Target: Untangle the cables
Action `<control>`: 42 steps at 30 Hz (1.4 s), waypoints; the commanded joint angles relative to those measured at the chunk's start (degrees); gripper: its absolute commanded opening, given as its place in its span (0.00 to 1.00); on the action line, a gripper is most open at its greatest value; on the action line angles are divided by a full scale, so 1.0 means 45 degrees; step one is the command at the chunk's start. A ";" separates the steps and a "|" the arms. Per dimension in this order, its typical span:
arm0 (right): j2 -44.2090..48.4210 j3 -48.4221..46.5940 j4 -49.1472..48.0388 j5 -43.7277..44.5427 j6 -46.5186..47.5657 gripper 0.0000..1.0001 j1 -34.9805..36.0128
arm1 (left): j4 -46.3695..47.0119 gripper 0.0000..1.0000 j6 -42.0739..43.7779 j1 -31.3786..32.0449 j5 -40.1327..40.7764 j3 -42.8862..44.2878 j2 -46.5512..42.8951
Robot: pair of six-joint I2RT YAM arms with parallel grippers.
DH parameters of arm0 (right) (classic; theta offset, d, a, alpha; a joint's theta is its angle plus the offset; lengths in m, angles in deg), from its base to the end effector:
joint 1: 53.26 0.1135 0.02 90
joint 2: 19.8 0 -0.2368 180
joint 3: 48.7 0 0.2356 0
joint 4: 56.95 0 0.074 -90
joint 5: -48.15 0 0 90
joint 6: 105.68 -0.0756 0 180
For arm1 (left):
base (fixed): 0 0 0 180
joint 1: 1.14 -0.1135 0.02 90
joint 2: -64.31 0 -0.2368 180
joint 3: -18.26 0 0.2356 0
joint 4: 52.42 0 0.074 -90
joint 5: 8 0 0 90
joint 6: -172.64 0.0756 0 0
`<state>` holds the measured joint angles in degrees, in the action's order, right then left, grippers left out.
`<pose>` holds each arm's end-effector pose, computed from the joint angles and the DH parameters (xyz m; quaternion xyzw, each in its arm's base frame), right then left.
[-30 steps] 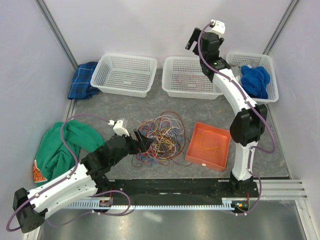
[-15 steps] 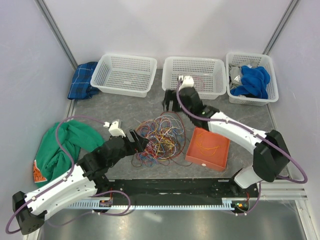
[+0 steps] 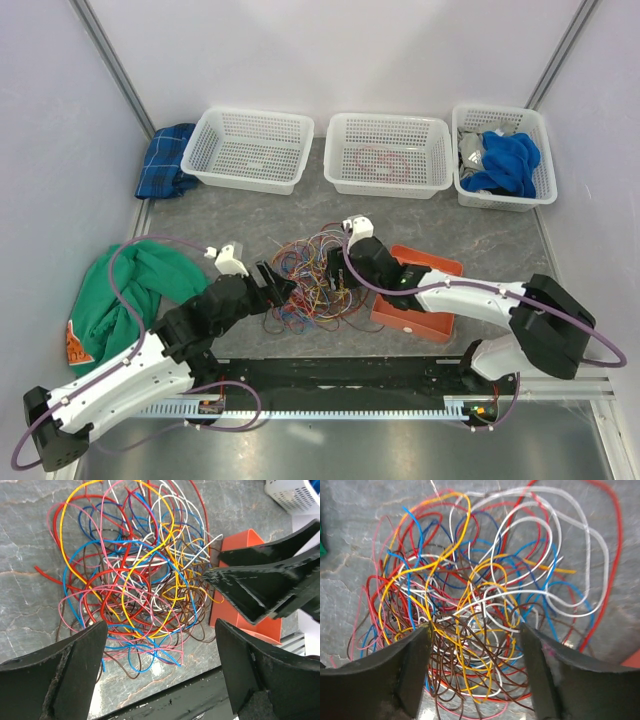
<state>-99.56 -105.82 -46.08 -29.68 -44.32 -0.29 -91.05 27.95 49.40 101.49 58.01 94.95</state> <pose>0.2046 0.2448 0.1742 -0.1356 0.8669 0.2368 0.4172 0.1309 -0.1193 0.1999 -0.1160 0.8478 -0.3056 0.4176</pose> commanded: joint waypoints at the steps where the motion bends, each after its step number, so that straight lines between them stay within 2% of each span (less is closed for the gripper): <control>1: -0.0962 0.0178 -0.0914 -0.0475 -0.0529 0.63 0.0104 | 0.0072 0.95 -0.0697 -0.0002 -0.0208 -0.0086 0.0456; 2: -0.1178 0.0100 -0.0896 -0.0496 -0.0510 0.57 0.0084 | 0.0072 0.95 -0.0677 -0.0002 -0.0286 -0.0066 0.0574; 3: -0.1238 0.0022 -0.0896 -0.0535 -0.0471 0.46 0.0142 | 0.0072 0.95 -0.0677 -0.0002 -0.0326 -0.0066 0.0614; 6: -0.1220 -0.0368 -0.0681 -0.0438 -0.0198 0.30 0.0143 | 0.0072 0.94 -0.0638 -0.0021 -0.0346 -0.0046 0.0576; 10: -0.0189 -0.1012 -0.0389 -0.0379 0.0192 0.18 0.0182 | -0.0006 0.93 -0.0463 -0.0021 -0.0093 0.0128 0.0147; 14: 0.1122 -0.2222 0.0626 -0.0184 0.0582 0.00 0.0609 | -0.0298 0.93 0.0200 -0.0021 0.0376 0.0636 -0.0595; 21: 0.2296 -0.5111 0.2755 0.0168 0.1150 0.00 0.1451 | -0.0221 0.94 0.1236 -0.0021 0.1392 0.1379 -0.1943; 28: 0.2667 -0.6384 0.3323 0.0090 0.1072 0.00 0.2173 | 0.0579 0.95 0.2310 -0.0021 0.1686 0.1380 -0.2627; 35: 0.2453 -0.7127 0.3616 -0.0125 0.1111 0.00 0.2721 | 0.1124 0.95 0.2466 -0.0021 0.1414 0.1106 -0.2023; 37: 0.2336 -0.7186 0.3655 -0.0222 0.1053 0.00 0.2760 | 0.2020 0.95 0.3243 -0.0021 0.0404 0.0815 -0.1925; 40: 0.2296 -0.7225 0.3674 -0.0223 0.0975 0.00 0.2760 | 0.5238 0.93 0.4357 -0.0002 -0.1625 -0.0216 -0.2080; 41: 0.2316 -0.7225 0.3675 -0.0164 0.0955 0.00 0.2760 | 0.6911 0.92 0.4517 -0.0021 -0.2060 -0.0531 -0.2119; 42: 0.2335 -0.7225 0.3655 -0.0164 0.0955 0.00 0.2760 | 0.7585 0.89 0.4576 -0.0002 -0.2335 -0.0825 -0.2139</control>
<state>-89.12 -135.83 -28.77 -30.40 -39.88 11.88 -77.67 41.17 49.38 100.92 59.08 85.61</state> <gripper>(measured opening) 0.010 0.924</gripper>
